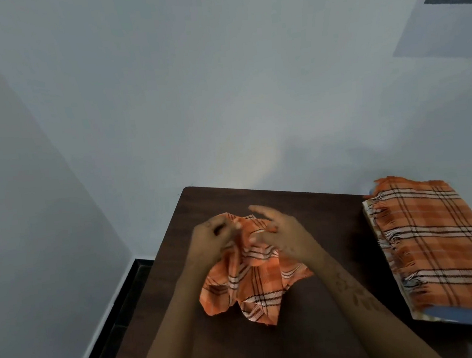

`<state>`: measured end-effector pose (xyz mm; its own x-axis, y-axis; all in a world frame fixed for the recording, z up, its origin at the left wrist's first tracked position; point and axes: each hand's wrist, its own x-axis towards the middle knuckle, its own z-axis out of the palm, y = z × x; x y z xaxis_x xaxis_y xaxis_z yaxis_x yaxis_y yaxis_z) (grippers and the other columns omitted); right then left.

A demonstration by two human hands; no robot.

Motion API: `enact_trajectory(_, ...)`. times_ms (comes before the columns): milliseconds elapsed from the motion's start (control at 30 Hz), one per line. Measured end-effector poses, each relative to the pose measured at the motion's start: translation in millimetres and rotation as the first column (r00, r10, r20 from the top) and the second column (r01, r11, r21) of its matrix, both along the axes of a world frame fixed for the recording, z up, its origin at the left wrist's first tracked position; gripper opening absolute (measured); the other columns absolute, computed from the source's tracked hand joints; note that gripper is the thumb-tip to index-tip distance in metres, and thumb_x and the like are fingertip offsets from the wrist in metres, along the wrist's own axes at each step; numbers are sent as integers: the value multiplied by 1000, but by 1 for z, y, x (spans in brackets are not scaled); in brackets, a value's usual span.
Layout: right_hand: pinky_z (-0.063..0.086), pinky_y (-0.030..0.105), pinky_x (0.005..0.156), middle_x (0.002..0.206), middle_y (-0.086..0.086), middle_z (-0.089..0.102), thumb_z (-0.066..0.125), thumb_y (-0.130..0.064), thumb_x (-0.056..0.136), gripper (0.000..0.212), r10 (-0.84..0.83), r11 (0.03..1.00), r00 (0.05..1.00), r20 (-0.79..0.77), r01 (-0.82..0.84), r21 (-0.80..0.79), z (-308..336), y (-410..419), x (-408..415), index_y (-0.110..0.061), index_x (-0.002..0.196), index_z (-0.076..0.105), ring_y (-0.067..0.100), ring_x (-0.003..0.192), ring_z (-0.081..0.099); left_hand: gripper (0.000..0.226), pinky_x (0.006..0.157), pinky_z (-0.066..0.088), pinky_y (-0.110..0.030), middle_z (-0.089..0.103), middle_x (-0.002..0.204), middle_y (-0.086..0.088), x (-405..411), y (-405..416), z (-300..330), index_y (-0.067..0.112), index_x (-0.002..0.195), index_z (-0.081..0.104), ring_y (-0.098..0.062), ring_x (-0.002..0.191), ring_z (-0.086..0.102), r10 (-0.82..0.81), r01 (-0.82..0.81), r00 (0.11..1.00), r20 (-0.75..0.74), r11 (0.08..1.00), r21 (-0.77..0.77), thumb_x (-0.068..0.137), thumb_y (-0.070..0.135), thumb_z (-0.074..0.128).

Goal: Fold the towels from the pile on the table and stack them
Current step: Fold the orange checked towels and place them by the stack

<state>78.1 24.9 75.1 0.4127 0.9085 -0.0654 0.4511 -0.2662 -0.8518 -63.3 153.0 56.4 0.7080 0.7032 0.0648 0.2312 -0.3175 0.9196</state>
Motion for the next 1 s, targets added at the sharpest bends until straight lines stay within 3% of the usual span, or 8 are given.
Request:
enact_trajectory(133,48,24,71,83,-8,66,73,-27,76,11,62,998,986,157,-64,5,3,12,-11,-24,85,66,5,78,61,28,54,35,-14,48,63,2,13,-6,12,10,64,52,-2,56,42,-223,222,975,19,974,44,86,20,67)
enact_trajectory(200,41,20,63,70,-10,58,72,-26,78,19,36,999,977,210,-35,-9,14,4,1,-25,65,58,1,65,53,31,57,37,-18,49,66,-1,4,13,3,13,66,53,-5,59,43,-235,237,970,-66,971,27,80,32,72)
enact_trajectory(367,49,21,74,71,-8,67,72,-22,80,16,-170,978,982,77,159,133,53,-15,27,-20,66,63,4,70,64,27,81,47,-27,63,96,11,-26,34,-40,35,88,67,-8,94,58,-332,336,878,-346,941,-49,69,54,68)
enact_trajectory(533,54,42,81,91,7,68,67,-26,83,16,-666,685,737,-117,666,294,51,-22,51,-12,92,66,23,80,65,13,81,51,-36,66,84,5,-27,37,-43,27,79,68,-8,84,60,-180,188,941,-287,982,0,87,36,63)
enact_trajectory(633,47,23,68,107,1,59,70,-27,82,47,-497,857,867,-47,498,133,53,-24,46,-24,125,50,9,84,58,28,70,49,-36,64,78,-5,-20,27,-26,12,81,66,-15,73,60,-149,157,972,-180,987,34,88,39,61)
enact_trajectory(733,51,19,62,111,-4,58,74,-32,78,59,-60,997,998,-10,59,-58,51,-14,22,-33,130,47,6,90,60,21,62,40,-19,59,69,12,1,-4,5,20,76,64,-1,64,53,-259,264,965,-52,948,176,91,34,59)
enact_trajectory(833,54,44,80,98,3,67,73,-31,77,34,214,964,970,116,-191,-184,37,-4,11,-14,105,64,19,88,65,18,63,43,-21,59,73,7,19,-18,27,17,79,64,-7,68,55,-348,334,937,30,918,215,91,30,59)
enact_trajectory(1000,46,39,72,74,9,64,72,-40,76,33,199,973,961,191,-169,-159,74,-20,33,-8,74,65,22,71,61,41,61,41,-30,51,70,-6,11,6,18,10,67,53,-17,65,49,-289,292,955,66,956,-42,72,45,74)
